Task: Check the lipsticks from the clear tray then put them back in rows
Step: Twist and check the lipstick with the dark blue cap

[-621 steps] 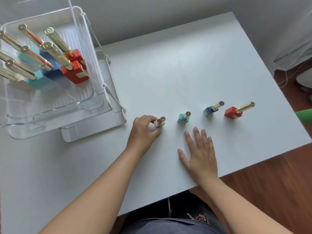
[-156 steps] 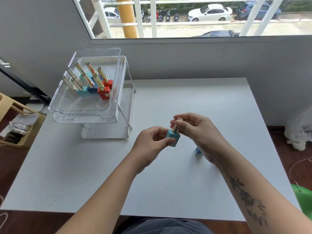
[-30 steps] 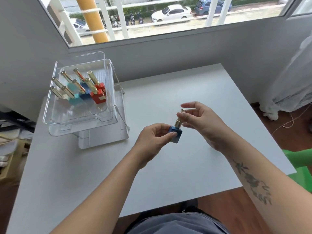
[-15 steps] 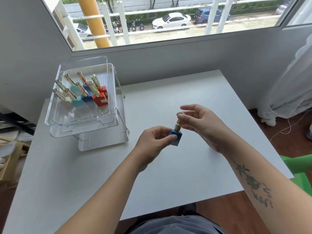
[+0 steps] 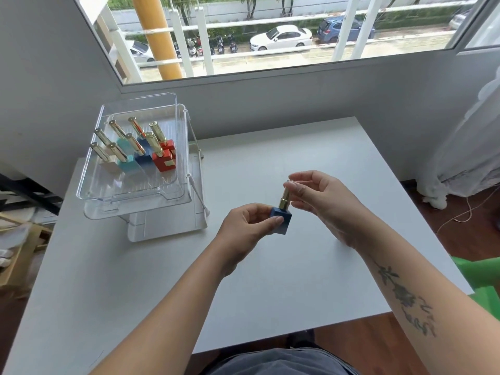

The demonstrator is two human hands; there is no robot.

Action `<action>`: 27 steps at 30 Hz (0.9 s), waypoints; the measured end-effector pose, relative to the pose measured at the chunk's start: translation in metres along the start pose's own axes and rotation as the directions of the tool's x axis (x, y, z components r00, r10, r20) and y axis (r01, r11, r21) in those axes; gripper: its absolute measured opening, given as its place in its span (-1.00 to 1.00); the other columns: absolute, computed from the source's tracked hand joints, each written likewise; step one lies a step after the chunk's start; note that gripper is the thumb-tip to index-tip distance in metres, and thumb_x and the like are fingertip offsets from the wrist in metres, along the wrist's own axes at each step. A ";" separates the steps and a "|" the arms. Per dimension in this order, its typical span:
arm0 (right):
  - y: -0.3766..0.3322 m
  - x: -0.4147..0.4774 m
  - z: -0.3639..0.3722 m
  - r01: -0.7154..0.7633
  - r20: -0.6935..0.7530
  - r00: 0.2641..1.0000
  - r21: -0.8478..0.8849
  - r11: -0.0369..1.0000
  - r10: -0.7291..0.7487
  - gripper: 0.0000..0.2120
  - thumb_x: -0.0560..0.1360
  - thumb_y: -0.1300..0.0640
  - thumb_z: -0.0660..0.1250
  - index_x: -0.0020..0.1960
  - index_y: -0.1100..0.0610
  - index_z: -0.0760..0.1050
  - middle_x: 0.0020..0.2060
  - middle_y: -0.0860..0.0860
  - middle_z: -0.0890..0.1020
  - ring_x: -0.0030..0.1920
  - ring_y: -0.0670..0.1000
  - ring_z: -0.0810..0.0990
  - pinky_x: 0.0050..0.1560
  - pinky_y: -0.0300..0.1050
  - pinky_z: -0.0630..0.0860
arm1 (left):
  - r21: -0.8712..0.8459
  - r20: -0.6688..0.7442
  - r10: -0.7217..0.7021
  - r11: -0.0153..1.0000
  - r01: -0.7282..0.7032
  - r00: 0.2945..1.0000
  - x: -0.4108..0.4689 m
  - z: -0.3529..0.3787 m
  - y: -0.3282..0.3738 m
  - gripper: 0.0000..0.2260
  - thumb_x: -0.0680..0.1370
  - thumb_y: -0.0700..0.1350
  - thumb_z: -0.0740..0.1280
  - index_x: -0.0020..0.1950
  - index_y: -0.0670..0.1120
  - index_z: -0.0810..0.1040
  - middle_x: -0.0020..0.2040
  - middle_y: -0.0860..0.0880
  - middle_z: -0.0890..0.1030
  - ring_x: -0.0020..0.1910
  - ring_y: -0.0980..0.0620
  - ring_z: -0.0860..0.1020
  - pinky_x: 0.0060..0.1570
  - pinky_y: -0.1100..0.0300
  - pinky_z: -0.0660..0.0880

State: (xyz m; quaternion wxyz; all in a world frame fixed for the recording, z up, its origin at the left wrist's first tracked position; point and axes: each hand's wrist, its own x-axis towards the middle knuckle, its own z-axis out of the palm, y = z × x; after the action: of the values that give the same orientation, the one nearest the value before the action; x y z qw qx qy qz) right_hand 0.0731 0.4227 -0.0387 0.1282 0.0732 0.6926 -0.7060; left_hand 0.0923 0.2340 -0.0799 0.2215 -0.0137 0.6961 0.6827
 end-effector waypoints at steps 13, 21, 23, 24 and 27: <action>0.002 -0.001 -0.004 0.008 0.007 1.000 0.024 1.000 -0.008 -0.69 0.47 0.09 0.45 0.18 0.14 0.54 0.02 0.06 0.70 0.01 0.00 0.70 0.03 -0.18 0.60 | -0.036 0.004 -0.017 0.999 0.017 1.000 0.002 0.006 -0.005 -0.76 0.41 0.00 0.50 0.04 -0.01 0.69 0.01 -0.03 0.73 0.10 -0.06 0.66 0.28 -0.05 0.49; 0.004 -0.003 -0.003 0.019 -0.023 1.000 0.032 0.999 -0.018 -0.76 0.43 0.16 0.49 0.00 0.21 0.50 -0.14 0.10 0.66 -0.12 0.02 0.68 -0.01 -0.12 0.59 | -0.032 0.016 -0.030 0.999 0.030 0.999 0.003 0.007 -0.005 -0.75 0.41 -0.02 0.50 0.06 -0.03 0.68 0.01 -0.03 0.73 0.09 -0.04 0.67 0.26 0.02 0.51; 0.004 -0.002 -0.002 0.010 -0.025 1.000 0.013 1.000 -0.010 -0.70 0.43 0.13 0.49 0.10 0.17 0.50 -0.04 0.08 0.66 -0.03 0.02 0.69 0.04 -0.14 0.60 | -0.022 0.011 -0.034 0.999 0.034 0.999 0.003 0.005 -0.005 -0.74 0.41 -0.01 0.50 0.06 -0.03 0.68 0.01 -0.03 0.73 0.08 -0.03 0.67 0.23 0.03 0.52; 0.004 -0.002 -0.002 0.010 -0.006 1.000 0.014 1.000 -0.010 -0.69 0.46 0.13 0.46 0.17 0.15 0.51 0.02 0.07 0.67 0.02 0.01 0.69 0.06 -0.16 0.60 | -0.017 0.004 -0.035 0.999 0.035 0.999 0.004 0.004 -0.004 -0.74 0.40 0.00 0.51 0.06 -0.03 0.68 0.00 -0.03 0.73 0.08 -0.05 0.66 0.23 0.02 0.52; 0.003 -0.001 -0.003 0.018 0.062 0.998 0.030 0.999 -0.020 -0.78 0.55 0.19 0.35 0.19 0.17 0.55 0.02 0.07 0.71 0.06 -0.01 0.69 0.10 -0.19 0.59 | -0.013 -0.006 -0.036 0.999 0.036 0.999 0.006 0.002 -0.004 -0.73 0.39 0.00 0.51 0.05 -0.04 0.68 0.01 -0.05 0.73 0.11 -0.10 0.65 0.25 -0.03 0.51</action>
State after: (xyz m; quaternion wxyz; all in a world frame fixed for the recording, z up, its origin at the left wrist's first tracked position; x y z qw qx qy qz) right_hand 0.0745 0.4257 -0.0417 0.1419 0.0466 0.6785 -0.7193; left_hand 0.0887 0.2370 -0.0854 0.2315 -0.0296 0.6920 0.6831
